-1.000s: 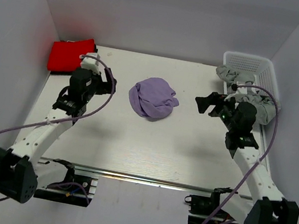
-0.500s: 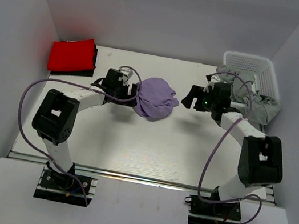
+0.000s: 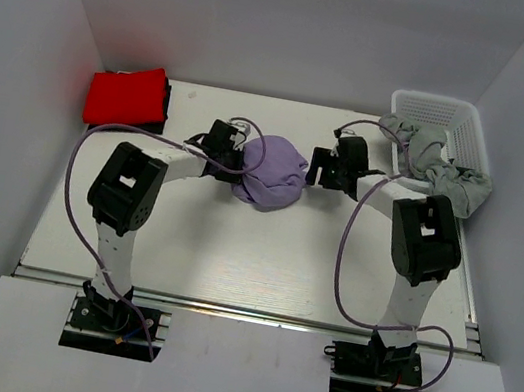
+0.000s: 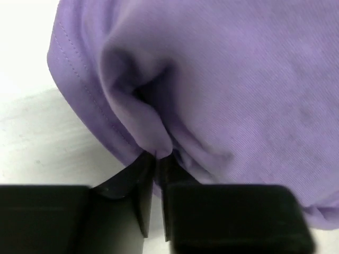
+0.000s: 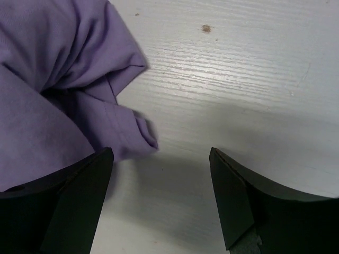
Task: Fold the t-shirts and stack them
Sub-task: Flatten out the tshirt
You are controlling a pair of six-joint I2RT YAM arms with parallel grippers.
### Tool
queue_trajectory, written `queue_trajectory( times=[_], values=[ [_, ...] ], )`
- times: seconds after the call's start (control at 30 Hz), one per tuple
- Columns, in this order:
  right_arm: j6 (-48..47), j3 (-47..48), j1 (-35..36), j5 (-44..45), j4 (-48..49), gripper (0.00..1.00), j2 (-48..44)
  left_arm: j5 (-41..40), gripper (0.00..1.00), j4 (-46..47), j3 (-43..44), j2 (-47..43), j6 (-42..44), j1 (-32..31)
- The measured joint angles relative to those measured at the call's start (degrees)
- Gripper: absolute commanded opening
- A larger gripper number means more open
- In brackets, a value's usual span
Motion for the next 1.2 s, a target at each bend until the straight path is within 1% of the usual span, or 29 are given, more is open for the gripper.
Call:
queue_trajectory(
  times=[0.03,0.07,0.1,0.17,0.2,0.27,0.3,0.33,0.47,0.57,0.67,0.8,0.9,1.0,1.07,1.13,1.17,1.2],
  values=[
    [0.0,0.6,0.3,0.4,0.2,0.78,0.9,-0.2,0.11,0.0,0.5,0.4,0.1,0.0],
    [0.0,1.0,0.6,0.7,0.2,0.78,1.7,-0.2,0.08,-0.2,0.8,0.6,-0.2,0.0],
    [0.1,1.3,0.8,0.9,0.3,0.76,2.5,-0.4,0.0,-0.4,1.0,0.7,-0.2,0.0],
    [0.3,2.4,1.3,1.4,0.7,0.71,3.9,-0.2,0.0,-0.5,1.1,0.9,-0.3,0.1],
    [0.3,3.3,1.5,1.3,0.7,0.58,4.5,-0.2,0.0,-0.6,1.1,0.9,-0.4,0.1],
    [0.3,4.4,1.9,1.0,1.1,0.36,5.6,-0.1,0.0,-0.5,1.1,0.8,-0.5,0.1],
    [0.5,4.6,2.1,0.6,1.4,0.09,5.9,0.0,0.0,-0.3,1.0,0.8,-0.5,0.1],
    [0.8,4.6,2.3,0.0,1.7,0.0,6.3,0.2,0.0,0.1,0.7,0.7,-0.5,0.1],
    [1.4,4.5,2.7,-2.4,2.3,0.0,6.1,1.3,0.0,1.5,-1.6,-1.5,-0.2,0.1],
    [0.9,2.2,2.8,-3.9,4.9,0.0,3.0,2.5,0.0,2.7,-2.8,-5.6,1.1,0.1],
    [-0.3,-2.4,2.8,-4.7,7.8,0.0,-5.0,3.3,0.0,4.4,-3.1,-12.5,2.9,0.1],
    [-1.7,-5.9,3.0,-3.5,12.5,0.0,-17.9,3.5,0.0,7.3,-3.1,-23.6,5.3,0.1],
    [-2.9,-8.6,2.8,-2.0,17.9,0.0,-27.6,4.5,0.0,9.9,-3.5,-32.3,7.3,0.1],
    [-4.8,-13.6,2.7,-1.2,24.6,0.0,-36.7,5.0,0.0,13.3,-4.9,-41.8,9.3,0.1],
    [-6.1,-17.1,2.7,-0.8,27.8,0.0,-41.2,5.0,0.0,14.7,-5.0,-47.1,10.6,0.0],
    [-7.2,-19.3,2.8,0.7,28.6,0.0,-44.5,4.2,0.0,15.6,-5.0,-51.2,11.4,0.0],
    [-7.6,-19.4,2.8,1.9,28.0,0.02,-45.5,3.7,0.0,15.8,-4.9,-52.8,11.8,0.0],
    [-7.8,-19.3,2.8,3.1,27.7,0.1,-46.2,3.3,0.0,15.6,-4.7,-54.1,12.1,0.0]
  ],
)
